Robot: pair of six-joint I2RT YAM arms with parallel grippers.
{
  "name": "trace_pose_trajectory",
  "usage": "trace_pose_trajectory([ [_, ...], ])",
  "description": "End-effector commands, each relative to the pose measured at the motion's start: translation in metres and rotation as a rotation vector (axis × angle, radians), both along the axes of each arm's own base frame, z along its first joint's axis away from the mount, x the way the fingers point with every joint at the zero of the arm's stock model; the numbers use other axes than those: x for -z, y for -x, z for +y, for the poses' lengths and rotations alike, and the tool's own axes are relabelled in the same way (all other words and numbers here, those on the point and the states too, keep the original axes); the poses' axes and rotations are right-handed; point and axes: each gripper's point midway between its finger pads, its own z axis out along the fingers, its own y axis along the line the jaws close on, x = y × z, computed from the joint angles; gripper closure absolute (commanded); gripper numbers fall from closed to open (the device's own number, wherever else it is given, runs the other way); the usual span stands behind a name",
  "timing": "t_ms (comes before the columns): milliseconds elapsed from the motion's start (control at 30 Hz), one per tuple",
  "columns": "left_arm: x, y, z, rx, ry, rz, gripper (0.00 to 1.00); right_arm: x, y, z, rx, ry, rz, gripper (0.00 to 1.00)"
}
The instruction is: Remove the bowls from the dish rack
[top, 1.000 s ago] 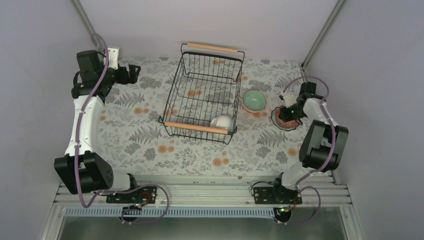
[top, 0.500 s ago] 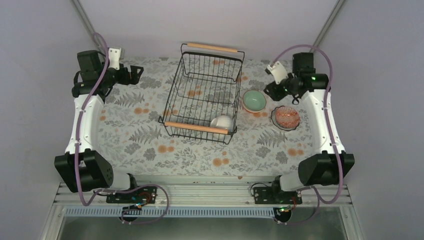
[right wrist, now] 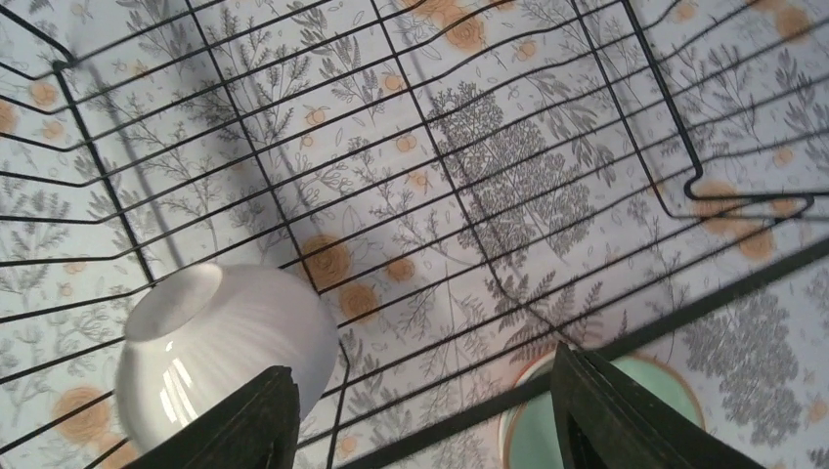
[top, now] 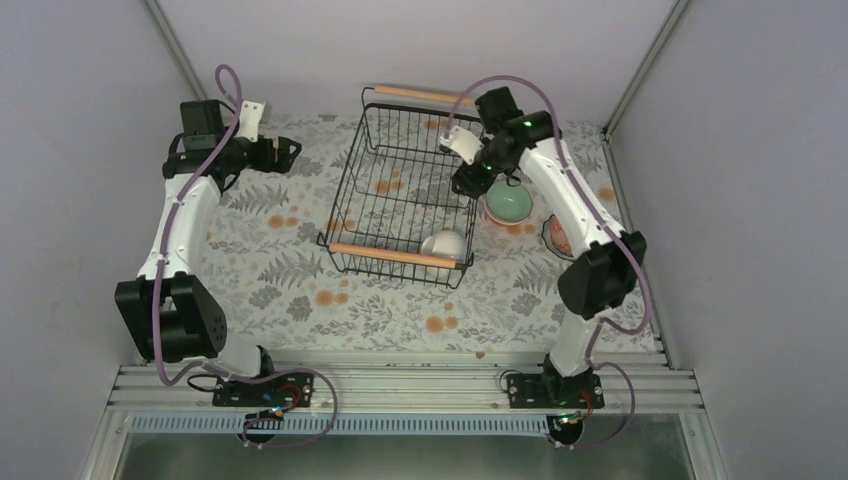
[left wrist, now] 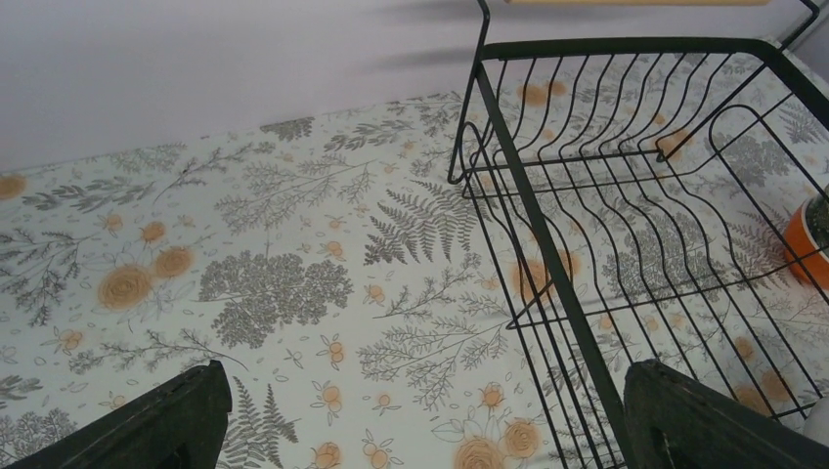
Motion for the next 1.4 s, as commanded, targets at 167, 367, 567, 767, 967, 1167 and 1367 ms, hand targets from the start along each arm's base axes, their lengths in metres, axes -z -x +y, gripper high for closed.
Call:
trace_pose_trajectory([
  [167, -0.004, 0.0, -0.004, 0.012, -0.056, -0.026, 0.0, 0.037, 0.002, 0.015, -0.155, 0.249, 0.006, 0.35],
  [367, 0.011, -0.003, -0.005, -0.011, -0.132, 0.001, 0.0, 0.02, 0.006, 0.016, -0.113, 0.192, -0.022, 0.37],
  [567, 0.026, -0.012, -0.022, 0.023, -0.217, 0.048, 0.0, 0.024, 0.037, 0.011, -0.118, 0.14, 0.006, 0.37],
  [767, 0.035, -0.021, -0.044, 0.068, -0.265, 0.085, 0.0, 0.047, 0.045, 0.012, -0.137, 0.176, 0.08, 0.41],
  [967, 0.043, -0.03, -0.061, 0.095, -0.277, 0.111, 0.0, 0.066, 0.039, 0.025, -0.167, 0.227, 0.091, 0.4],
  [1167, 0.067, -0.038, -0.07, 0.103, -0.308, 0.154, 0.0, 0.085, 0.039, 0.049, -0.243, 0.271, 0.115, 0.4],
  [1367, 0.074, -0.041, -0.071, 0.092, -0.313, 0.165, 0.0, 0.089, 0.035, 0.057, -0.285, 0.305, 0.12, 0.4],
])
